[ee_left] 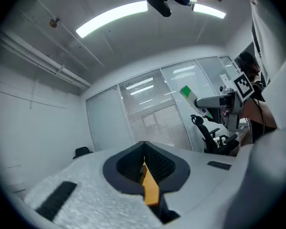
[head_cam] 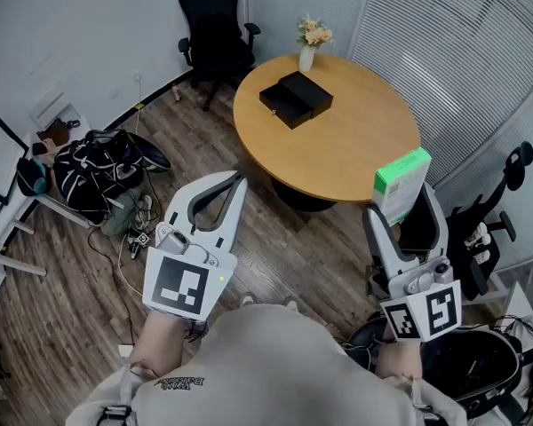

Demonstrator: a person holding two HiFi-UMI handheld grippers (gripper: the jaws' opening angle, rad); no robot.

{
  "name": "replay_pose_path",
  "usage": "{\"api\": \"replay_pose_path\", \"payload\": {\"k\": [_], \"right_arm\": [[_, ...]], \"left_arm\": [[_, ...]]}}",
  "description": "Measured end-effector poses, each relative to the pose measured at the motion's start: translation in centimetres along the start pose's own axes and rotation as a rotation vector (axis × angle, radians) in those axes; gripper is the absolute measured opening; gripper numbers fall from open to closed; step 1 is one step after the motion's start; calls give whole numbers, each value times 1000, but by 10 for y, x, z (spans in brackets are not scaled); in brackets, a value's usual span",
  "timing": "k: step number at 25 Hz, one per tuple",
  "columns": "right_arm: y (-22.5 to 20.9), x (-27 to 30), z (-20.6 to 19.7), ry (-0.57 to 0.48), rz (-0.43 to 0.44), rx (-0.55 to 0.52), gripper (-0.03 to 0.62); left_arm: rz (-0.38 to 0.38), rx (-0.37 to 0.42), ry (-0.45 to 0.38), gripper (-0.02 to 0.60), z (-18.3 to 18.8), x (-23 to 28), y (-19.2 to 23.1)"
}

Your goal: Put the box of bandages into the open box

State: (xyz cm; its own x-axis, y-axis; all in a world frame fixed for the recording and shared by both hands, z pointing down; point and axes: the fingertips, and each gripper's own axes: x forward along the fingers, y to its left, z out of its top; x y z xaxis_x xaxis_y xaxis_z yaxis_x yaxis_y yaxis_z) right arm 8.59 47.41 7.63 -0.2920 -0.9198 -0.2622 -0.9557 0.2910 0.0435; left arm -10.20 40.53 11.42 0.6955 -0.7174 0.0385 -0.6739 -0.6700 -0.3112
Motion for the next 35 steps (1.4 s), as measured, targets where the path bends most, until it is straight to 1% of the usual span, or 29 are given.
{"api": "replay_pose_path", "payload": {"k": [4,11,20,25,28,32,33,35], "right_arm": [[0,0,2,5,2,-27,339],[-4,0,-5,8,-18,-8,341],[-11,0,-19,18,8,-5,341],[-36,-3,-29,50,27,-2,341],[-55,-7,-31,50,43,10,341],[-68,-14,-35,46,70,15,341],[-69,-16,-36,46,80,14,341],[-71,-18,-38,47,102,4,341]], "left_arm": [[-6,9,12,22,-2,3,-2],[-3,9,-3,22,-3,2,-4],[9,19,17,23,-10,7,-15],[26,14,34,22,-7,24,-31],[38,14,47,21,-3,38,-44],[48,25,53,23,-6,44,-61],[51,23,56,21,-8,45,-64],[60,-5,69,22,-11,46,-68]]}}
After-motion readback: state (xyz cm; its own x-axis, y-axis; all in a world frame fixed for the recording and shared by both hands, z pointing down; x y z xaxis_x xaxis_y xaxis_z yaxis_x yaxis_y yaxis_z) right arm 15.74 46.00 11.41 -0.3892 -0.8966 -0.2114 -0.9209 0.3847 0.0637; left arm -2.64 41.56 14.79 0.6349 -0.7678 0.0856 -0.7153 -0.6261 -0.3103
